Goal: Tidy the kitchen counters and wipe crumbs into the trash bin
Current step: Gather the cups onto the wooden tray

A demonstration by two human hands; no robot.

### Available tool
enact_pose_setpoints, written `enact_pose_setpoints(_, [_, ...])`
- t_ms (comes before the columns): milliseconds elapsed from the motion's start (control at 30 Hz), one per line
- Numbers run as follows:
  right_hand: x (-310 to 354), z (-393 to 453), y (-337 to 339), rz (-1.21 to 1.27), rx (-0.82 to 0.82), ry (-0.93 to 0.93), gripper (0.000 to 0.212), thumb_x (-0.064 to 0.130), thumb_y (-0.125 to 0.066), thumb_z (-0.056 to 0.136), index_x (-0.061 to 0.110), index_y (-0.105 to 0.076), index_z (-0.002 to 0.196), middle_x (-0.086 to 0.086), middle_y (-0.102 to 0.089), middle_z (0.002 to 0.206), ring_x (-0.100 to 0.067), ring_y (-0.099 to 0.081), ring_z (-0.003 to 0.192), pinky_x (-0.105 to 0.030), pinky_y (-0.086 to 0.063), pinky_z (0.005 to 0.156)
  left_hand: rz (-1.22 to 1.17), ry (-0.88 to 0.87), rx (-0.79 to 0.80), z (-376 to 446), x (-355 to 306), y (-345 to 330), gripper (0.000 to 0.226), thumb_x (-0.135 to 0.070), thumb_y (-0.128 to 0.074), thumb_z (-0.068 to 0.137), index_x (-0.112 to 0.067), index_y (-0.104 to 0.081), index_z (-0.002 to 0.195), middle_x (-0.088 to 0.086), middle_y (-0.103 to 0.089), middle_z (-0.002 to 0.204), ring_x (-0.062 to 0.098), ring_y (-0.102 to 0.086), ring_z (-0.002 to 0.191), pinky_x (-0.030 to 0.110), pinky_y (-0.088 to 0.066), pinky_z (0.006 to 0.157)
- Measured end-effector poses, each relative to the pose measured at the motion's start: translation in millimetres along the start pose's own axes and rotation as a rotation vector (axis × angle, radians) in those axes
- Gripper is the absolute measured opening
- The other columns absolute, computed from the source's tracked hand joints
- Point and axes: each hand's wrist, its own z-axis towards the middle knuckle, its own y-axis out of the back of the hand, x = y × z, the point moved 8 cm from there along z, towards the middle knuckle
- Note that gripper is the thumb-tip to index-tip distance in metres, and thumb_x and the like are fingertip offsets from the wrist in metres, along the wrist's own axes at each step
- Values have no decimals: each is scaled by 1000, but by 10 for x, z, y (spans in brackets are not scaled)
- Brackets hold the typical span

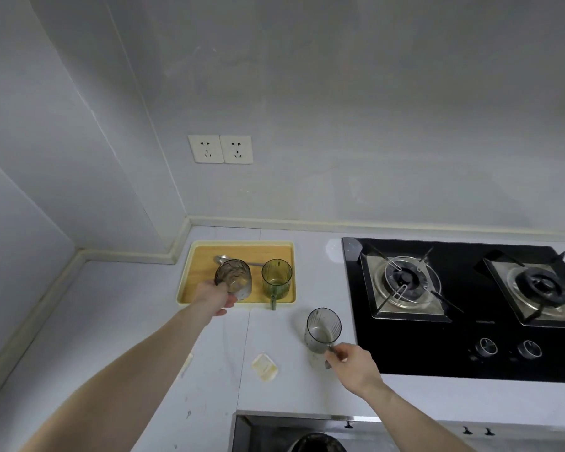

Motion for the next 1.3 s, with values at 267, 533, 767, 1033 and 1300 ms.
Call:
enact_pose_setpoints(267, [-57, -63, 131, -42, -38, -7, 21, 44, -63, 91, 31, -77, 81, 15, -71, 74, 1, -62, 61, -12, -43, 55, 48, 47, 78, 176, -76, -395, 27, -9, -46, 97, -3, -62, 117, 17, -76, 100, 19, -67, 69, 31, -53, 65])
enact_pose_setpoints(533, [-65, -106, 99, -35, 12, -4, 20, 41, -63, 93, 30, -78, 85, 13, -75, 83, 1, -61, 63, -12, -45, 59, 102, 90, 131, 260, -34, -505, 31, -4, -41, 97, -5, -60, 122, 15, -75, 105, 21, -67, 76, 34, -56, 71])
enact_pose_setpoints(767, [97, -105, -14, 33, 67, 33, 18, 36, -66, 93, 28, -77, 82, 8, -75, 80, -7, -67, 73, -20, -53, 71, 31, 54, 190, 185, 66, -391, 35, -21, -52, 100, -15, -49, 134, 6, -73, 108, 22, -69, 88, 35, -58, 74])
enact_pose_setpoints(1033, [713, -99, -303, 133, 192, 112, 18, 32, -67, 94, 24, -78, 82, 10, -75, 76, -3, -60, 63, -21, -52, 66, 256, -147, 123, 88, 525, 236, 35, -21, -57, 96, -22, -54, 131, 2, -67, 113, 25, -68, 94, 27, -52, 69])
enact_pose_setpoints(1300, [1701, 13, -746, 210, 349, 144, 19, 28, -66, 94, 22, -77, 80, 11, -77, 78, -8, -66, 73, -26, -57, 67, 668, -187, 6, -153, 1322, 954, 43, -35, -56, 94, -29, -54, 136, -5, -52, 134, 15, -61, 111, 26, -46, 98])
